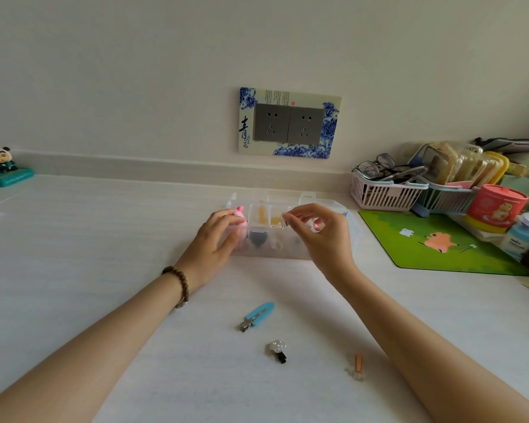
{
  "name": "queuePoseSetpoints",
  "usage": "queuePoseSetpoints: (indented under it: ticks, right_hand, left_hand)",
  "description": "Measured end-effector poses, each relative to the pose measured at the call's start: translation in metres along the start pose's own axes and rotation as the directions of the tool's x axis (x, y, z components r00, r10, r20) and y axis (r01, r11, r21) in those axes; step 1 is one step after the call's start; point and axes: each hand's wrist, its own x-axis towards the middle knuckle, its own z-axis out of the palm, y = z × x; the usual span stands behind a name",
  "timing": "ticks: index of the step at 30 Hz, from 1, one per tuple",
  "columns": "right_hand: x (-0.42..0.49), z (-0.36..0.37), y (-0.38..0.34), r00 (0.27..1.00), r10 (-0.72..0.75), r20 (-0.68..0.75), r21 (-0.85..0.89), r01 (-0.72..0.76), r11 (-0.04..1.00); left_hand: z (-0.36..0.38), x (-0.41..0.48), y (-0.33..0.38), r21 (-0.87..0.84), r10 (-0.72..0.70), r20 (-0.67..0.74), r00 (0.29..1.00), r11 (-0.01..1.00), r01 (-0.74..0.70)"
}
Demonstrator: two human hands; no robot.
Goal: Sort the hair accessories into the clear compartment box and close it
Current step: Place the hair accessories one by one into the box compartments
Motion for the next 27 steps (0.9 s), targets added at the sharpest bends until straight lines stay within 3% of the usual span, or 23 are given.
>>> queuePoseSetpoints:
  ticks: [7, 10, 13, 15, 18, 21, 27]
  right_hand:
    - [0.006, 0.006, 0.012, 0.996, -0.078, 0.038, -0.311, 0.086, 0.947]
    - [0.002, 0.001, 0.003, 0.99, -0.125, 0.061, -0.285, 0.137, 0.949]
    - [-0.008, -0.003, -0.014, 0.958, -0.163, 0.238, -0.15, 0.202, 0.968]
    - [-0.017, -0.004, -0.025, 0.885, -0.14, 0.445, -0.04, 0.176, 0.984]
    - [-0.024, -0.002, -0.029, 0.668, -0.055, 0.742, -0.068, 0.157, 0.985]
    - [-0.031, 0.001, -0.026, 0.501, 0.04, 0.864, -0.132, 0.149, 0.98]
    - [-0.037, 0.003, -0.025, 0.448, 0.071, 0.891, -0.145, 0.134, 0.98]
  left_hand:
    - [0.0, -0.001, 0.0, -0.007, 0.009, -0.004, 1.0, 1.0, -0.009]
    - [0.001, -0.001, 0.0, -0.023, -0.011, 0.002, 1.0, 1.0, 0.011]
    - [0.001, 0.0, 0.001, -0.027, -0.017, 0.005, 1.0, 0.999, 0.017]
    - [0.001, 0.0, 0.0, -0.031, -0.023, -0.009, 1.0, 0.999, 0.023]
    - [0.002, 0.0, -0.002, -0.023, -0.035, -0.011, 0.999, 0.999, 0.034]
    - [0.001, 0.0, -0.002, -0.008, 0.007, -0.012, 1.0, 1.0, -0.008]
    - [0.001, 0.0, -0.003, -0.005, 0.01, -0.006, 1.0, 1.0, -0.01]
